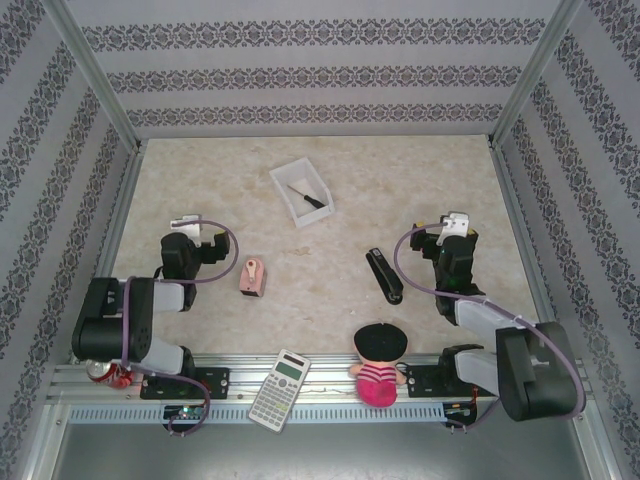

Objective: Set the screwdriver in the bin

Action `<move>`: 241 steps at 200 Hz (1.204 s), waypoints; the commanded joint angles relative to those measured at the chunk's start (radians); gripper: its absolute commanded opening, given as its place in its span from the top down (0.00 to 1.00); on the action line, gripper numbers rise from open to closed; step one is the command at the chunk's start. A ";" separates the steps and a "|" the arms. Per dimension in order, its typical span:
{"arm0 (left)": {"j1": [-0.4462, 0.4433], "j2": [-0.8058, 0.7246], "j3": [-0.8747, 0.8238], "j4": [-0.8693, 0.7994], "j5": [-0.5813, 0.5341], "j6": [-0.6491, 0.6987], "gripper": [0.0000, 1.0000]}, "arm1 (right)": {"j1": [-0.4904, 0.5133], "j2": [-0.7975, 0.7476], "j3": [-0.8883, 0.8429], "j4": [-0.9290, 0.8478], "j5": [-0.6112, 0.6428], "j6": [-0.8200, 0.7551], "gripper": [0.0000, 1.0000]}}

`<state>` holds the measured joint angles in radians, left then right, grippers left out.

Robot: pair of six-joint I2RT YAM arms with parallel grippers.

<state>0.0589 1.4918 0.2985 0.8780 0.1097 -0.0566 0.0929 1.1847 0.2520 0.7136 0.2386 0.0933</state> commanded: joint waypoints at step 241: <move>-0.013 0.099 0.083 0.078 0.025 0.044 0.01 | -0.065 0.351 0.116 0.259 -0.169 -0.062 0.02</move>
<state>0.0586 1.6035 0.3782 0.9707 0.1230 -0.0303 0.0219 1.5291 0.3473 0.9474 0.0906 0.0448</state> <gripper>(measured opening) 0.994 0.983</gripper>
